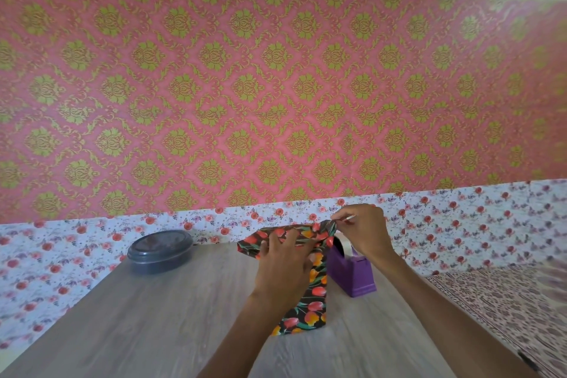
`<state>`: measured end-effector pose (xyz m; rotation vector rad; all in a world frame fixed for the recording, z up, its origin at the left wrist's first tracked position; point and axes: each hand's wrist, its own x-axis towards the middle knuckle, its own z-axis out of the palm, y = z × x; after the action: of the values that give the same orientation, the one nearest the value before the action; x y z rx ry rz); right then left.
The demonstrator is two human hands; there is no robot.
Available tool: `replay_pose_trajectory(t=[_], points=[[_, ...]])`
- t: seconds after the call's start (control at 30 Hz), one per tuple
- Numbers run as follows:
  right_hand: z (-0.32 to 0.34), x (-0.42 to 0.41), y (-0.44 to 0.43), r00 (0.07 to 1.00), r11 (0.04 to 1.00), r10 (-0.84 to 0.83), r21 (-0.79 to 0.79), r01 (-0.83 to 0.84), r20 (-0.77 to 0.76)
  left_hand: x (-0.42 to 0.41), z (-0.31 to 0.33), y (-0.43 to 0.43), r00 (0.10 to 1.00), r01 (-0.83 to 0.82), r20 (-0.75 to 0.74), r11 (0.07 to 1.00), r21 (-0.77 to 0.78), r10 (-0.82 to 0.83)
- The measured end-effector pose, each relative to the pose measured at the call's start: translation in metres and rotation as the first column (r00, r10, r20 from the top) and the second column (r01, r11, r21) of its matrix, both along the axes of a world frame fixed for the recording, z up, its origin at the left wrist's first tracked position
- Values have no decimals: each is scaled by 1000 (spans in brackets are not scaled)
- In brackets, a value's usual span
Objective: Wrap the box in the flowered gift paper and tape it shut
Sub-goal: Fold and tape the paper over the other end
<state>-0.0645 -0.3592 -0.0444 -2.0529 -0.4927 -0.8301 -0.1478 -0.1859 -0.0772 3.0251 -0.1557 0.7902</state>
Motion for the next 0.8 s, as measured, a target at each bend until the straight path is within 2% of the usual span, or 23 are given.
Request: replay_pose_trajectory(t=[0.07,0.27,0.37,0.43,0.5,0.57,0.63,0.7,0.8], points=[[1,2,0,997,998,-59,-17,60,51,-1,-1,0,1000,3,19,1000,-7,-3],[0,1,7,995,989,-98,107,99,-20,-5,-8,4,999,-19,42,1000,-20,20],[4,5,9,982,975,-8,216,49,-187,-3,-6,2,999,-36,26,999,-8,36],[9,7,9,928,921,123,389,26,-352,-2,-4,2,999,-31,35,999,18,31],[10,6,9,875,866,257,499,-20,-411,-2,-2,3,999,-13,35,999,36,11],[7,5,10,922,905,226,419,-79,-315,0,-1,4,1000,20,19,999,32,-21],[2,7,11,993,988,73,141,-60,-91,2,1,5,999,53,1,999,-8,-53],[-1,8,10,994,995,-20,-95,30,103,4,3,5,997,71,-17,997,-34,-72],[4,11,6,980,982,-49,-172,83,194,4,7,5,996,77,-33,996,-35,-78]])
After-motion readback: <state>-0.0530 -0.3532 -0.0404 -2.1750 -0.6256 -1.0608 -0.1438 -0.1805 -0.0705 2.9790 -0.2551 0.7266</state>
